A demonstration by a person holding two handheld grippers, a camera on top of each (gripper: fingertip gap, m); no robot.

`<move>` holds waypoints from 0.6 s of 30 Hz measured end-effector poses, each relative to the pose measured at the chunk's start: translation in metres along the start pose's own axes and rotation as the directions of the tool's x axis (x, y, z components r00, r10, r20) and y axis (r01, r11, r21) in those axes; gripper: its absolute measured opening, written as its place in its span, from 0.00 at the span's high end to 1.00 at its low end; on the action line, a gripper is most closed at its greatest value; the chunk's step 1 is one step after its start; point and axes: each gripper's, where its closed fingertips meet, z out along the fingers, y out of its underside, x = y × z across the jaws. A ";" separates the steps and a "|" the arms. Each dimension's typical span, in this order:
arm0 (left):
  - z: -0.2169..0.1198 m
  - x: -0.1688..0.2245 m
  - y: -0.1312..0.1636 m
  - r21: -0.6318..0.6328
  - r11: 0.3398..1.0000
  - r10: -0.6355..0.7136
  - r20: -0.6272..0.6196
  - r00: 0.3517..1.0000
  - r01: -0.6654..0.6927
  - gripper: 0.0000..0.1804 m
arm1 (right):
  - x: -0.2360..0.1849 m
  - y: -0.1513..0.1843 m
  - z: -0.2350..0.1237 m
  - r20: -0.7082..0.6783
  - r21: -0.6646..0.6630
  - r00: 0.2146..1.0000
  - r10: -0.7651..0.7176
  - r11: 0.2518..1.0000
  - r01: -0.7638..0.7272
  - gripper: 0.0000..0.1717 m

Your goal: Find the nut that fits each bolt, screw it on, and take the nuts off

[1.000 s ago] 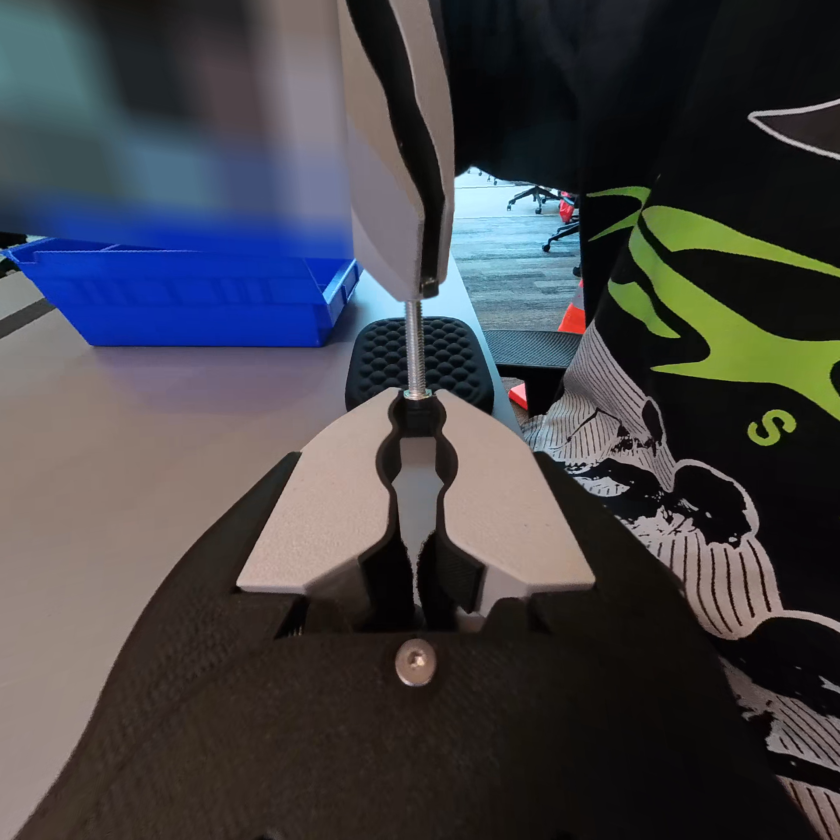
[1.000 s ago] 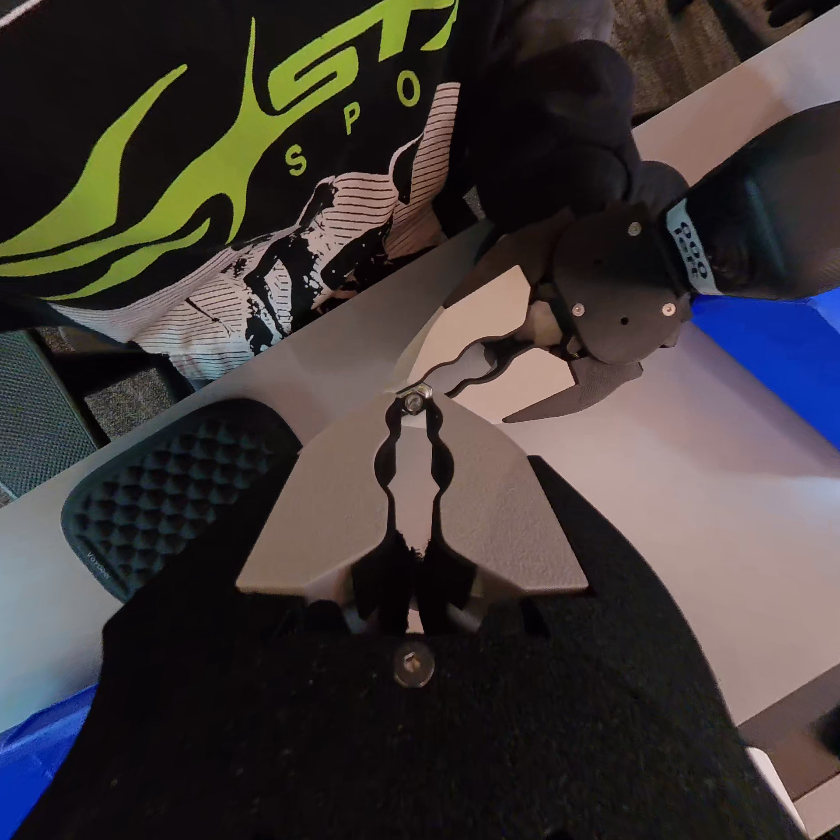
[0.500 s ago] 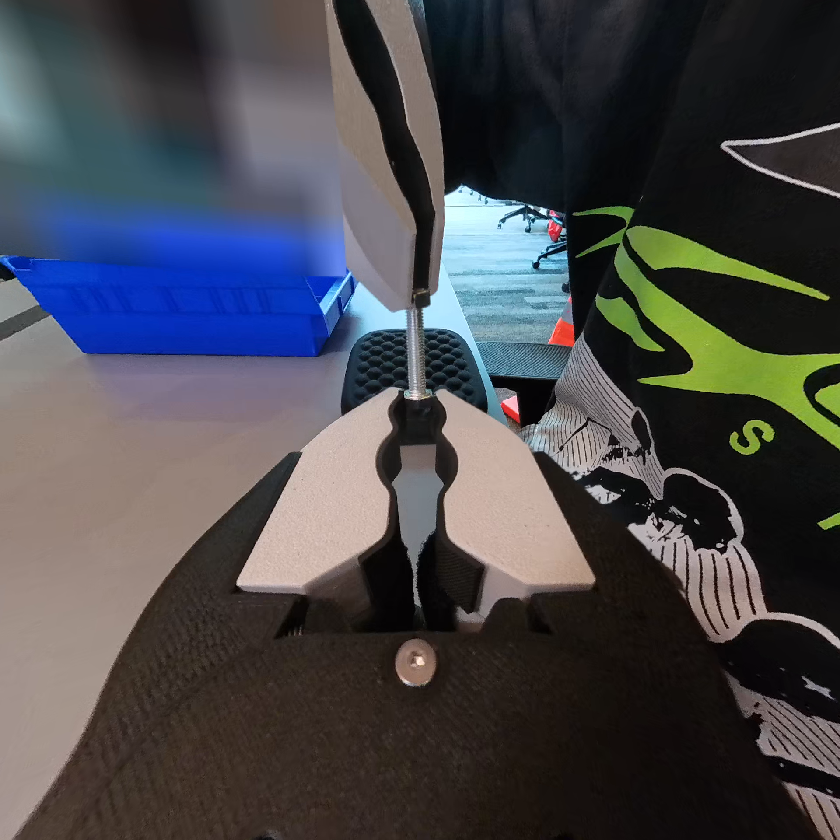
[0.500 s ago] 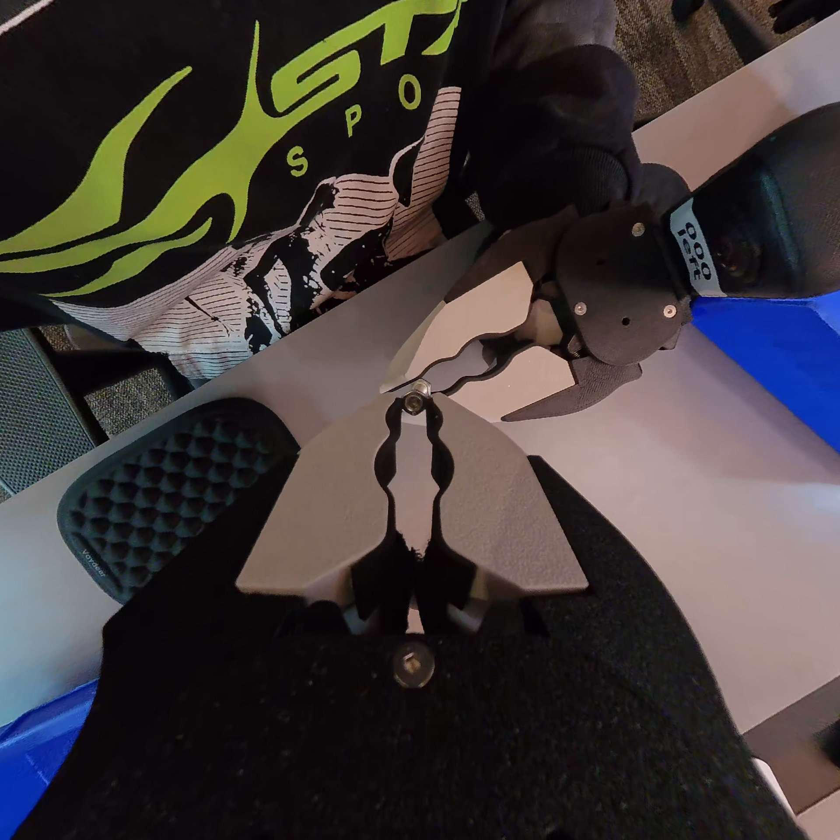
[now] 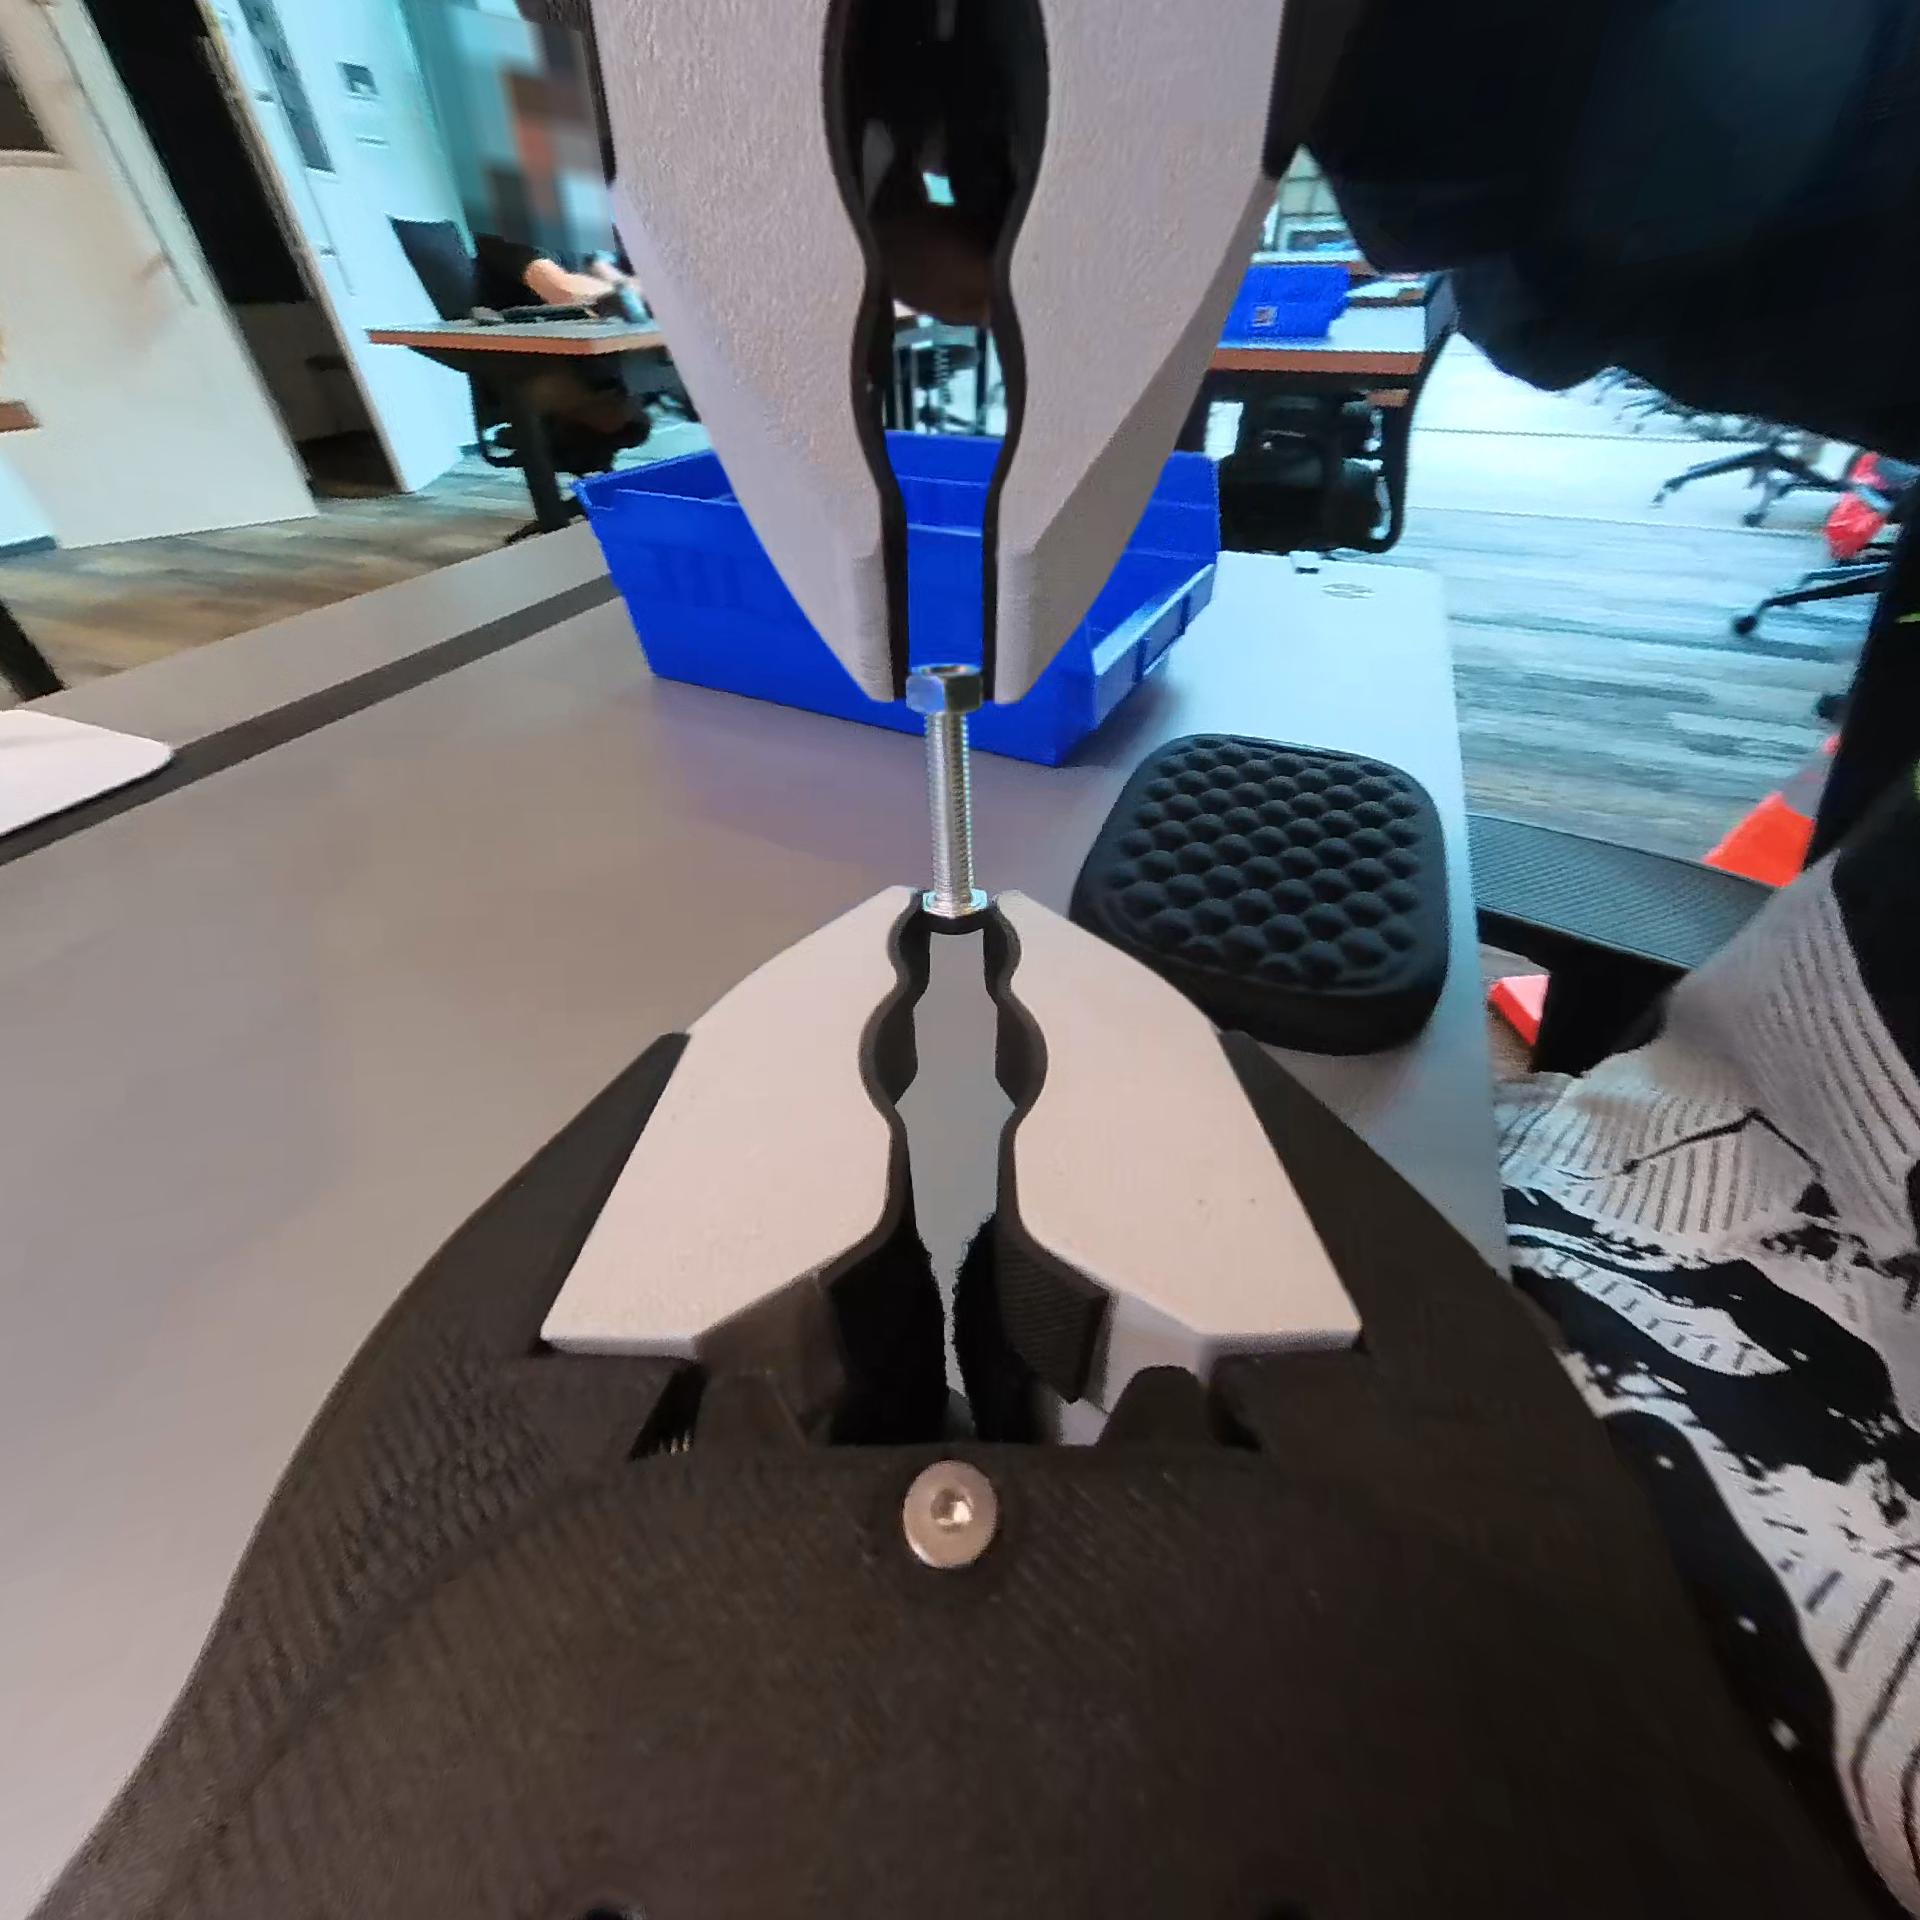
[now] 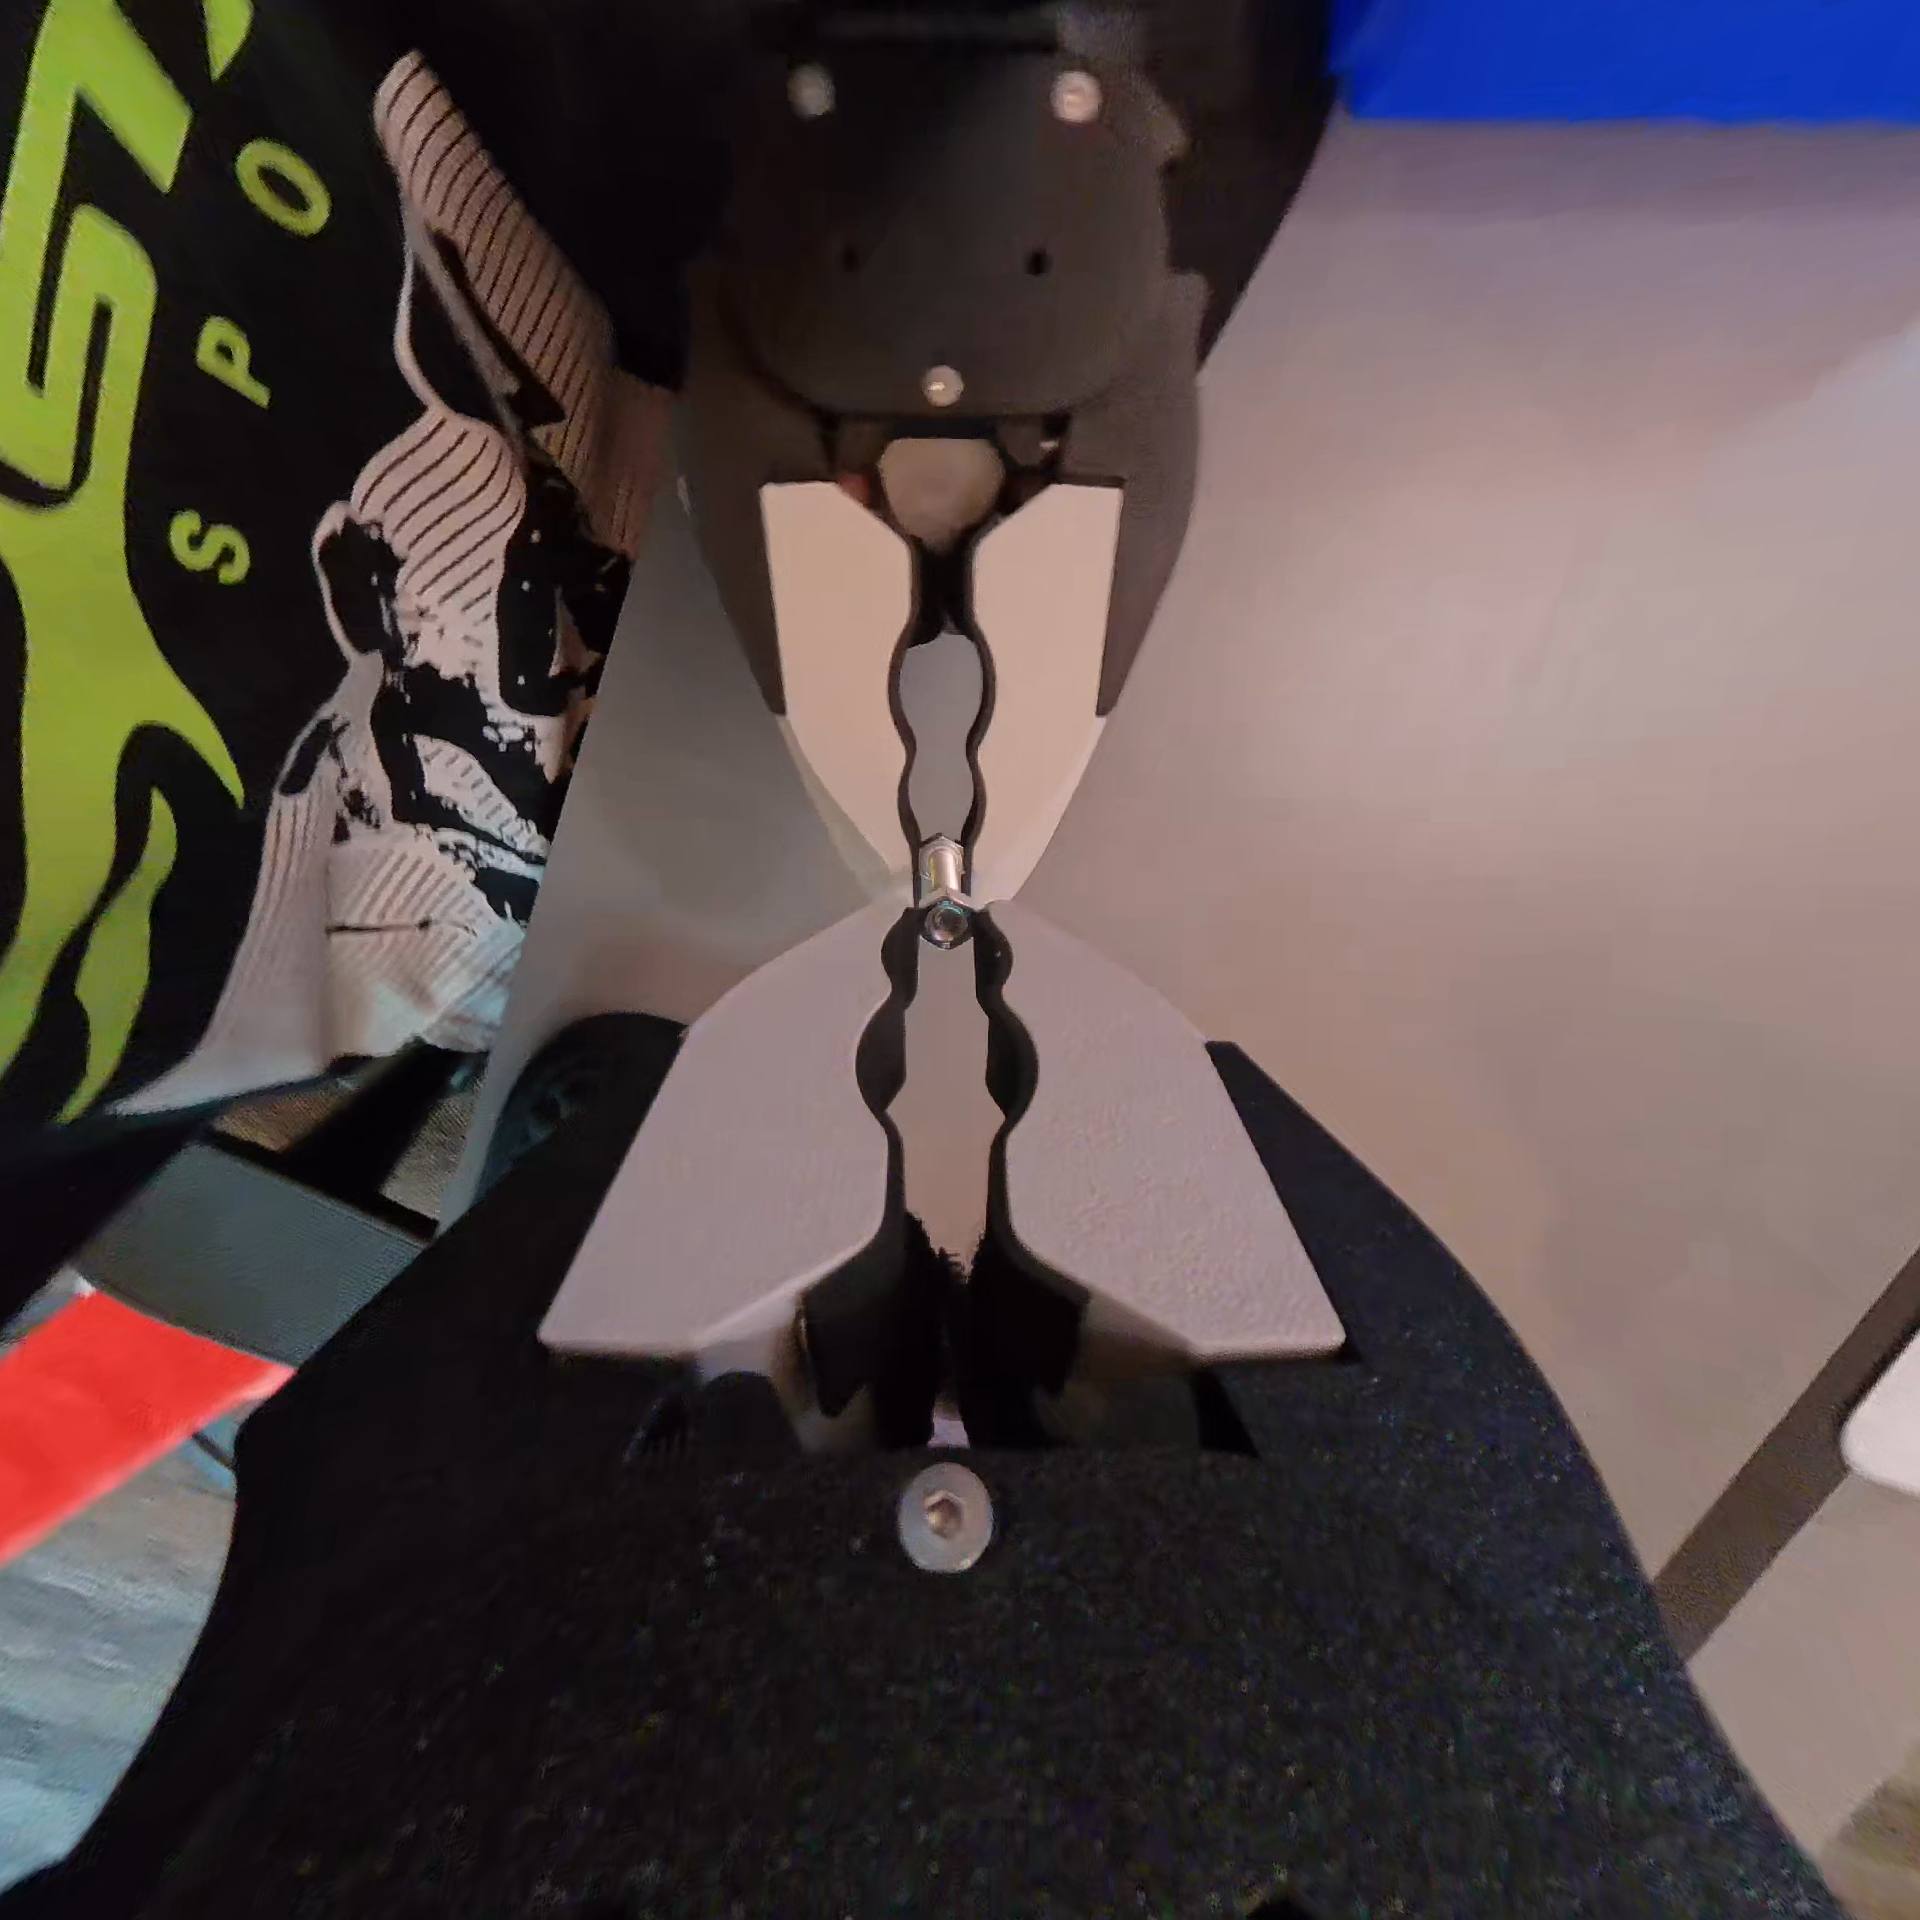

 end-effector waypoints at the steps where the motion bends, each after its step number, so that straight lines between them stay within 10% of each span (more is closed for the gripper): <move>1: 0.000 -0.001 0.000 -0.001 1.000 0.005 0.013 1.000 -0.005 0.95 | 0.001 0.000 0.000 -0.005 0.002 0.999 0.033 0.999 -0.033 0.94; 13: -0.001 -0.002 0.000 0.011 1.000 -0.009 -0.003 1.000 0.009 0.95 | 0.005 0.000 -0.003 -0.059 0.066 0.995 0.084 0.995 -0.080 0.85; 18: -0.004 -0.005 -0.004 0.052 0.999 -0.017 0.017 1.000 0.016 0.95 | 0.010 -0.017 -0.006 -0.079 0.469 0.953 0.294 0.854 -0.225 0.67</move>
